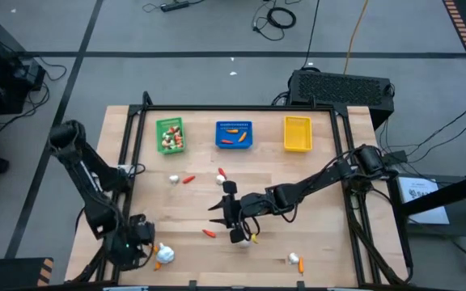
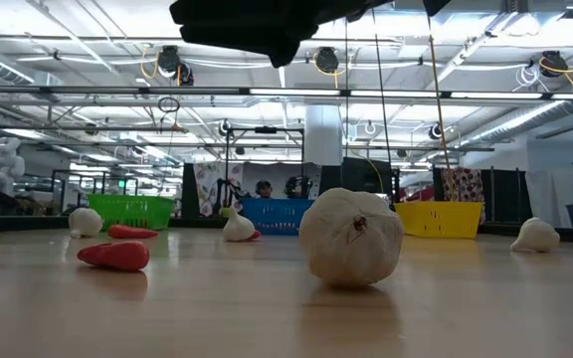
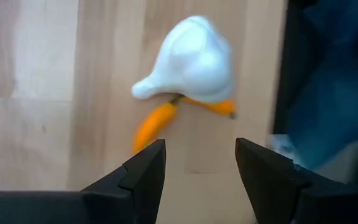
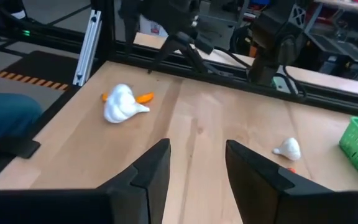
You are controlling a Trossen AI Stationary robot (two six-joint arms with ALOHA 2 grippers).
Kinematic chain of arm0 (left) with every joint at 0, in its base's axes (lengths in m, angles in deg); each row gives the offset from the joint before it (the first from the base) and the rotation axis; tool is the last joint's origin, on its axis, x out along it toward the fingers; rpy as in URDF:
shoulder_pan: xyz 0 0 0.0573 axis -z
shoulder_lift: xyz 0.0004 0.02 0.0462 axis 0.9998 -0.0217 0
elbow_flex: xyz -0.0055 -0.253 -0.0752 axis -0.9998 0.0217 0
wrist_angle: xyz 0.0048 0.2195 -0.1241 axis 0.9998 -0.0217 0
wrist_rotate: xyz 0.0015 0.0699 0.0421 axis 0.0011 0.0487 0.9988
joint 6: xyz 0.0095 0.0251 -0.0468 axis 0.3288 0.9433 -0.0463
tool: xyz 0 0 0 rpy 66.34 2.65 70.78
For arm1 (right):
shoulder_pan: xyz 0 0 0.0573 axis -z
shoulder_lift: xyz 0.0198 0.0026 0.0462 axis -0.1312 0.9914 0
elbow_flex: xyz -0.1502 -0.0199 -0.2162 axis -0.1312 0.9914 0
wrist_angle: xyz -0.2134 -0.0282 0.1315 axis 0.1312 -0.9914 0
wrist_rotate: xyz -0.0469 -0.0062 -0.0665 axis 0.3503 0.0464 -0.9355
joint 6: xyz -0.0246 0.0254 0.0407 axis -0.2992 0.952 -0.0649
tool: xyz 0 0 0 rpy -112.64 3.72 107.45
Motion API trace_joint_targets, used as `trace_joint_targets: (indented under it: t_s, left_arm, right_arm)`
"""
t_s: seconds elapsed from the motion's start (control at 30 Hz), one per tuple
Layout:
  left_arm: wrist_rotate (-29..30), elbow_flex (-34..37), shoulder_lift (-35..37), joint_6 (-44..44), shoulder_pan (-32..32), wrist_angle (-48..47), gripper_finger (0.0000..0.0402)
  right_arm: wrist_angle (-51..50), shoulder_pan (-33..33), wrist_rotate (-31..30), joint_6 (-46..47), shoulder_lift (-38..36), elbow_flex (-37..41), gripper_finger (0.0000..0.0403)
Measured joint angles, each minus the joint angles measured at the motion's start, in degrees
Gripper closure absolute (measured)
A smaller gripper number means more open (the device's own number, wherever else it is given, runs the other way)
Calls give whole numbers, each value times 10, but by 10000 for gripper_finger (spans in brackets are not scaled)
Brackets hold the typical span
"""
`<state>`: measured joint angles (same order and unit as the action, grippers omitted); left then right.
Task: Sort produce into baskets
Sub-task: Put the yellow chili pepper into the blue bin
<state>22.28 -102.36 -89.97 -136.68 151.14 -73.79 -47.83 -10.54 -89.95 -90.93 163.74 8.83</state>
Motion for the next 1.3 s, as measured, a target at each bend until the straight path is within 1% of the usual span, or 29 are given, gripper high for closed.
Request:
trace_joint_targets:
  t_s: [0.13,0.37,0.53,0.63,0.7,0.93,1.0,1.07,1.3]
  left_arm:
    - [15,0,-50,30,20,-4,202]
    - [18,0,-112,39,22,-2,202]
    - [14,0,-136,39,22,11,202]
    - [42,0,-152,39,22,9,202]
    - [48,-1,-161,39,23,9,202]
    - [23,-1,-171,42,22,8,204]
    - [20,-1,-171,55,22,5,215]
    - [19,-1,-171,67,22,2,234]
    - [5,-1,-172,77,22,-7,322]
  right_arm:
    - [0,4,1,-19,0,0,257]
    - [0,12,1,-50,0,0,257]
    - [0,21,1,-66,0,0,257]
    - [1,27,1,-75,0,0,257]
    - [3,31,1,-81,0,0,257]
    - [2,35,3,-85,0,0,257]
    - [-1,35,4,-89,0,0,257]
    - [-4,35,4,-97,0,0,257]
    - [-6,39,3,-108,0,0,257]
